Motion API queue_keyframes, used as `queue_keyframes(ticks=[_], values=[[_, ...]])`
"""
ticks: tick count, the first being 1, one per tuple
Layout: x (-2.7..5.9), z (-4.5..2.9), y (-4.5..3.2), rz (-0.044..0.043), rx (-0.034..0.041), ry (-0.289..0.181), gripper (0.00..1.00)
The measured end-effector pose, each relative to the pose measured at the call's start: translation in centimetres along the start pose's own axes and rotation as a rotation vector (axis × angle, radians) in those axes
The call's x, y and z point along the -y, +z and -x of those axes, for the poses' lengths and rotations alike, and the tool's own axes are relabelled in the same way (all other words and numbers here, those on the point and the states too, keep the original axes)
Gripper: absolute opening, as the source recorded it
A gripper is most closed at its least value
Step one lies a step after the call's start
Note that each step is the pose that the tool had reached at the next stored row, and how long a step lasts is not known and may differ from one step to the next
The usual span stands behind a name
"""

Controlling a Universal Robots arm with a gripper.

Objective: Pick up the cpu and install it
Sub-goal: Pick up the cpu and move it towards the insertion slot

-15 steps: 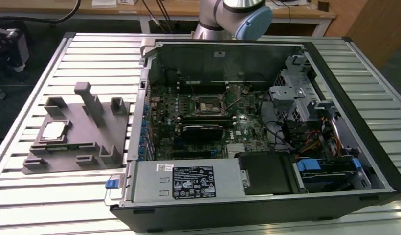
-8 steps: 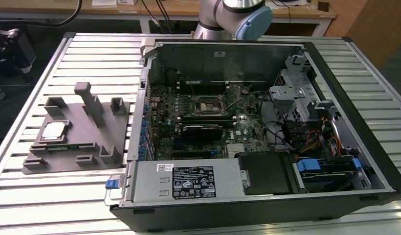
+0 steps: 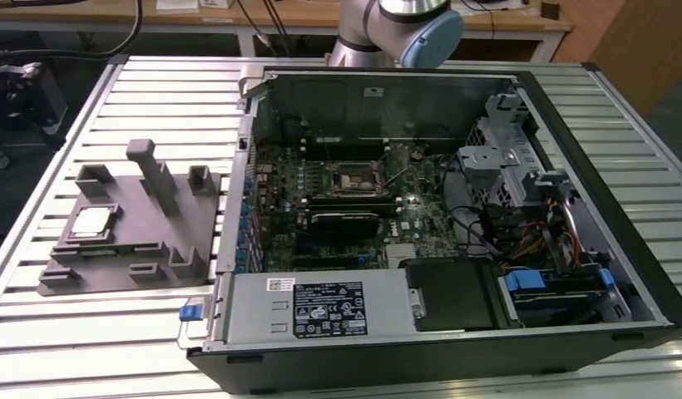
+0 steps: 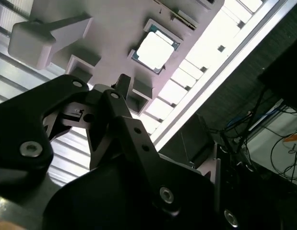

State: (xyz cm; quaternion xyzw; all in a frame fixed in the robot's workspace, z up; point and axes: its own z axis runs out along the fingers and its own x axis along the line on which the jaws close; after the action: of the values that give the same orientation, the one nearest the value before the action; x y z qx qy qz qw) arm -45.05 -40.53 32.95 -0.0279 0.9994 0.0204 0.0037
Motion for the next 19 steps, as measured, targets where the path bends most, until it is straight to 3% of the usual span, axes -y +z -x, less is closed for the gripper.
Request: queue_keyframes(ticks=[7,19], values=[[0.41,-0.03,1.16,0.0003,-0.0027,-0.021,0.71],[1.07,-0.07,2.23,0.0003,-0.0030,-0.026,0.71]])
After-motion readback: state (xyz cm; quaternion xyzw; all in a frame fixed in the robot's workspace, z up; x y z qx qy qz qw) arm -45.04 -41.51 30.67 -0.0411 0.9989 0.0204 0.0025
